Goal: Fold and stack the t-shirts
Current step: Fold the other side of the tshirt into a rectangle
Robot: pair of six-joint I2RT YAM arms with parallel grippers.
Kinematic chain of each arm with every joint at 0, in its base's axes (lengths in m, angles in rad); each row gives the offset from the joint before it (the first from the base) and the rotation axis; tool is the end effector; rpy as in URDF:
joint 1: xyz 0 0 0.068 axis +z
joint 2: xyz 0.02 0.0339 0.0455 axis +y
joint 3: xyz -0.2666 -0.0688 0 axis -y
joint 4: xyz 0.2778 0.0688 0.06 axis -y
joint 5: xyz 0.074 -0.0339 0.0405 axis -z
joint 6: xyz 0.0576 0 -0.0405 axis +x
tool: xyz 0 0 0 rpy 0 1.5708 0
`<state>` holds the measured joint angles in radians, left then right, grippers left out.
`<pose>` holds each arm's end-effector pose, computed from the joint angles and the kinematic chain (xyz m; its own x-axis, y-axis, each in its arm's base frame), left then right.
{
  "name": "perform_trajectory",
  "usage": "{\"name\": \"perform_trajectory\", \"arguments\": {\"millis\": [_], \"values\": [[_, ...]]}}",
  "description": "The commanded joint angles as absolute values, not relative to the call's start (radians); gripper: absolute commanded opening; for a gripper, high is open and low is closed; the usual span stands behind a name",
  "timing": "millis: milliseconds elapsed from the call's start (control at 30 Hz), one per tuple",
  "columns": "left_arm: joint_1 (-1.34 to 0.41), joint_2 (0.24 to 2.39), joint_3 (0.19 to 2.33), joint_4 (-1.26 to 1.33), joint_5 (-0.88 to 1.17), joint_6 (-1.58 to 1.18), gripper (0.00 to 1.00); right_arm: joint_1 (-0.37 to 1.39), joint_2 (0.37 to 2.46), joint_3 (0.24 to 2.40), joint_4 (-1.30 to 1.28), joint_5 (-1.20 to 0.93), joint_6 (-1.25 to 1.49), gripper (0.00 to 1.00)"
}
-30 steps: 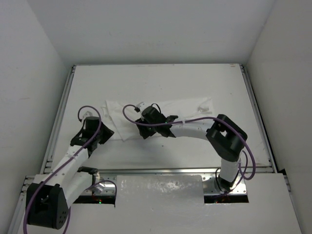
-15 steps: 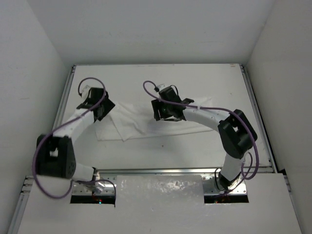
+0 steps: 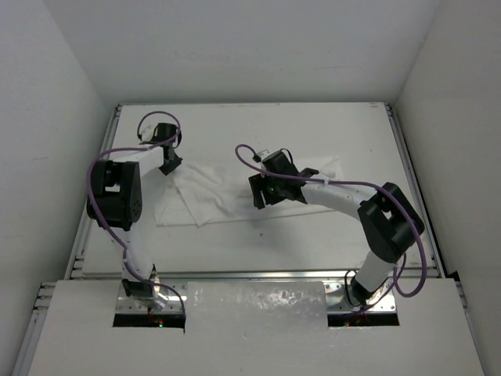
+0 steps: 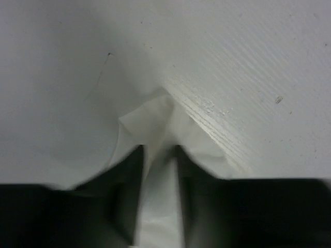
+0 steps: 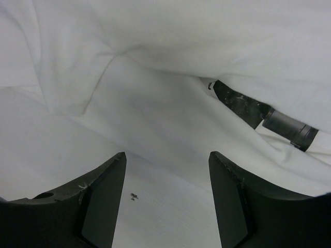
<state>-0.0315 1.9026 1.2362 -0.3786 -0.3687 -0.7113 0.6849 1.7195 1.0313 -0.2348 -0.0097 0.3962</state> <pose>0.4268 0.0073 0.1305 -0.5560 -0.5917 -0.5837 -0.6791 0.7284 -0.0915 0.3029 0.2481 0.1421 -0.8156 -0.1679 -0.5537 -0.3494 0.9057 0.2400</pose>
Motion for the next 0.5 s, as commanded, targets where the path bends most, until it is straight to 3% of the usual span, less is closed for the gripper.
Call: {"name": "perform_trajectory", "arguments": {"millis": [0, 67, 300, 467], "values": [[-0.023, 1.927, 1.259, -0.315, -0.344, -0.676, 0.15, 0.684, 1.678, 1.034, -0.180, -0.035, 0.374, 0.65], [-0.020, 1.934, 1.264, -0.325, -0.371, -0.699, 0.00, 0.672, 1.710, 1.063, -0.192, -0.022, 0.380, 0.65], [0.076, 1.914, 1.258, -0.400, -0.445, -0.805, 0.00, 0.563, 1.960, 1.273, -0.287, 0.033, 0.400, 0.69], [0.120, 1.922, 1.241, -0.354, -0.393, -0.764, 0.00, 0.503, 2.008, 1.306, -0.272, 0.081, 0.448, 0.71]]}}
